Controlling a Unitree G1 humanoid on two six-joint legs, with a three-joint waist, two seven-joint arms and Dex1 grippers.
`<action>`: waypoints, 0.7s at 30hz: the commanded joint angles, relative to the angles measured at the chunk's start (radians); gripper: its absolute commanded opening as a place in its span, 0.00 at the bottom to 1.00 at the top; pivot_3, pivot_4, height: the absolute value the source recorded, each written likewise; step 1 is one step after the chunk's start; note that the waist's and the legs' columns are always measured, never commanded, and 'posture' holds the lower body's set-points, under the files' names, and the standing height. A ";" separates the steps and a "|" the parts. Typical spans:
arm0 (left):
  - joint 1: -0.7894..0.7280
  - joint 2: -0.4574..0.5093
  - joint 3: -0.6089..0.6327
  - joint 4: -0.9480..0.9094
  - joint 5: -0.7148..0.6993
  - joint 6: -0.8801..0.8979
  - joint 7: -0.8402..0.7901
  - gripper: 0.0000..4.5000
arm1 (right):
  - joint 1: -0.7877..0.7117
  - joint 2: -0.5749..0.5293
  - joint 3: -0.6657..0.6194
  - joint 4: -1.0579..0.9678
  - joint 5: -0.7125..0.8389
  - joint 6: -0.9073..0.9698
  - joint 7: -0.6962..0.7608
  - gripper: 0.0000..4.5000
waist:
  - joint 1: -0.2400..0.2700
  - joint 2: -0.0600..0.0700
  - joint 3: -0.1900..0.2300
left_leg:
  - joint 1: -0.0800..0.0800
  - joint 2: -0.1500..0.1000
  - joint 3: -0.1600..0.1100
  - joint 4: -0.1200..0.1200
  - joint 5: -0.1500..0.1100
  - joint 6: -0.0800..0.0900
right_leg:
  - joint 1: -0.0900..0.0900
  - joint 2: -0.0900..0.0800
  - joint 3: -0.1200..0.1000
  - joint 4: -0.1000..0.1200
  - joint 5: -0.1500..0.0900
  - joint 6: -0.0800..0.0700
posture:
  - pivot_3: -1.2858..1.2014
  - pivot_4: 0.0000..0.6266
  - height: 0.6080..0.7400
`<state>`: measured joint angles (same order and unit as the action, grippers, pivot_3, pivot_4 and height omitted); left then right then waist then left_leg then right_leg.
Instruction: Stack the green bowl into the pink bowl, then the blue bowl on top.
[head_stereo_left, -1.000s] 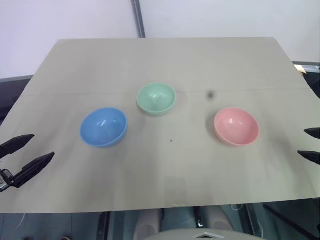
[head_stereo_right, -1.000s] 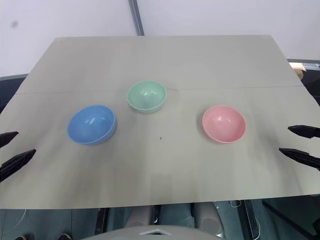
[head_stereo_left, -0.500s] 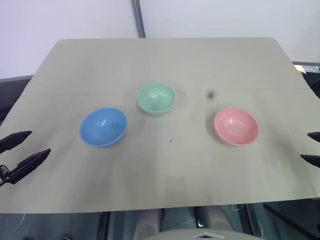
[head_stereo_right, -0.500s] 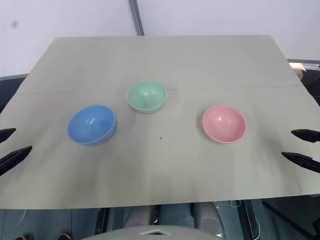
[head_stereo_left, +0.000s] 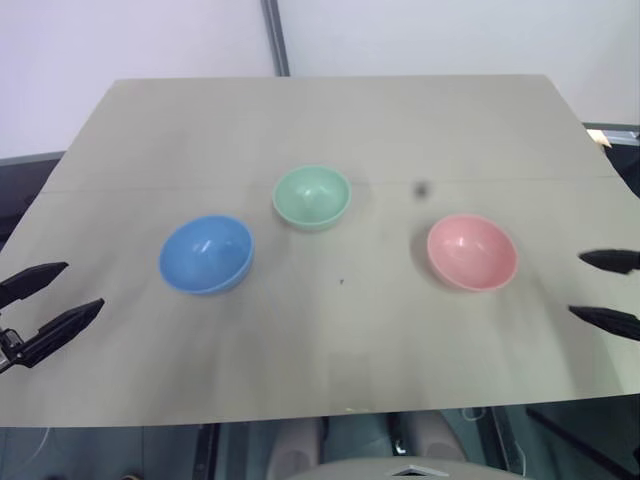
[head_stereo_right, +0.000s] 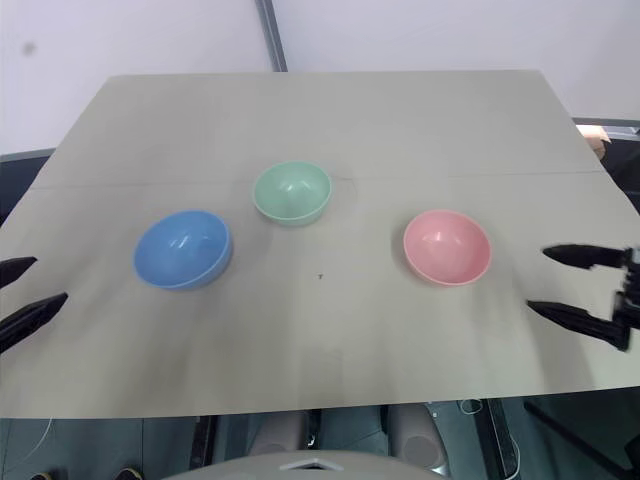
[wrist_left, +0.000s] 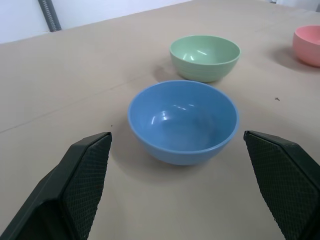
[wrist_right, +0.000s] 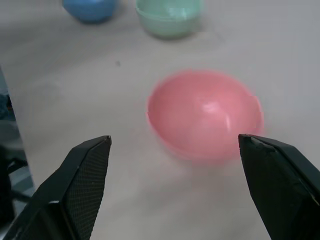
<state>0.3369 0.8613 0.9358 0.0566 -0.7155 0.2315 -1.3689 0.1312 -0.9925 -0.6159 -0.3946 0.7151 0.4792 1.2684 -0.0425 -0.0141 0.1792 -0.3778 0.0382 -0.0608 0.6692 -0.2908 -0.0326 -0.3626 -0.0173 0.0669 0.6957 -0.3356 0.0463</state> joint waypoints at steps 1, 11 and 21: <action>0.000 0.009 0.009 -0.022 -0.007 -0.009 0.001 1.00 | -0.075 0.019 0.094 -0.107 -0.004 0.036 -0.146 0.99 | 0.001 0.000 0.000 | 0.000 0.000 0.000 0.000 0.000 0.000 | 0.000 0.000 0.000 0.000 0.000 0.000 | 0.52 0.24 1.00; -0.064 0.014 -0.056 -0.058 -0.007 -0.003 0.019 1.00 | -0.356 0.010 0.552 -0.171 -0.191 0.237 -0.392 0.99 | 0.004 -0.001 0.000 | -0.002 0.000 -0.002 0.000 0.000 0.000 | -0.002 -0.002 -0.001 -0.001 0.000 0.000 | 0.52 0.24 1.00; -0.054 -0.011 -0.060 -0.080 -0.012 0.001 0.044 1.00 | -0.508 0.014 0.717 -0.202 -0.205 0.568 -0.507 0.99 | 0.001 -0.001 0.000 | -0.014 0.000 -0.004 0.000 0.000 0.000 | -0.016 -0.002 0.000 0.002 0.000 0.000 | 0.52 0.24 1.00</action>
<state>0.2787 0.8538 0.8559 0.0071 -0.7114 0.2391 -1.3302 -0.3525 -0.9759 0.0829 -0.5542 0.5149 1.0032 0.7821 -0.0418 -0.0146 0.1791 -0.3919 0.0384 -0.0652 0.6693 -0.2907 -0.0326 -0.3788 -0.0190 0.0669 0.6971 -0.3354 0.0461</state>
